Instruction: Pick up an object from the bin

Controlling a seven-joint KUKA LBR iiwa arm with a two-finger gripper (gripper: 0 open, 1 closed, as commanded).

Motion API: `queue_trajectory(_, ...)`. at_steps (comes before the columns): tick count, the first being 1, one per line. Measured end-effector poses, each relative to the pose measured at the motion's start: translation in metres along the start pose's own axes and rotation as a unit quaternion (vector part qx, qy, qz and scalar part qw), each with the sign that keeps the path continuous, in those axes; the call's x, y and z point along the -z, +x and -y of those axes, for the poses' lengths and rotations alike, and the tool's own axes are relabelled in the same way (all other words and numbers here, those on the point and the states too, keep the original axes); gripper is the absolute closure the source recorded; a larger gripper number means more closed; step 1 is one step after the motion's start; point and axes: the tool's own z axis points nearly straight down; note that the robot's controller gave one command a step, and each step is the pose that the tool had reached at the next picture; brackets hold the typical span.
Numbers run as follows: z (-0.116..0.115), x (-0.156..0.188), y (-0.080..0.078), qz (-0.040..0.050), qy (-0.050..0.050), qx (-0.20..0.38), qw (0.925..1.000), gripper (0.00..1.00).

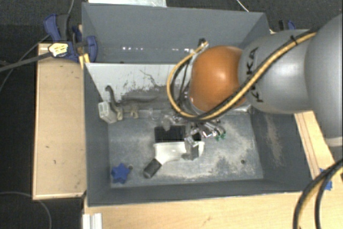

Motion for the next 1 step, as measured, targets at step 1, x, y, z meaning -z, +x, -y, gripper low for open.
queue_trajectory(1, 0.0396, -0.0044, -0.0066, -0.0072, -0.002, 0.011, 0.9999, 1.00)
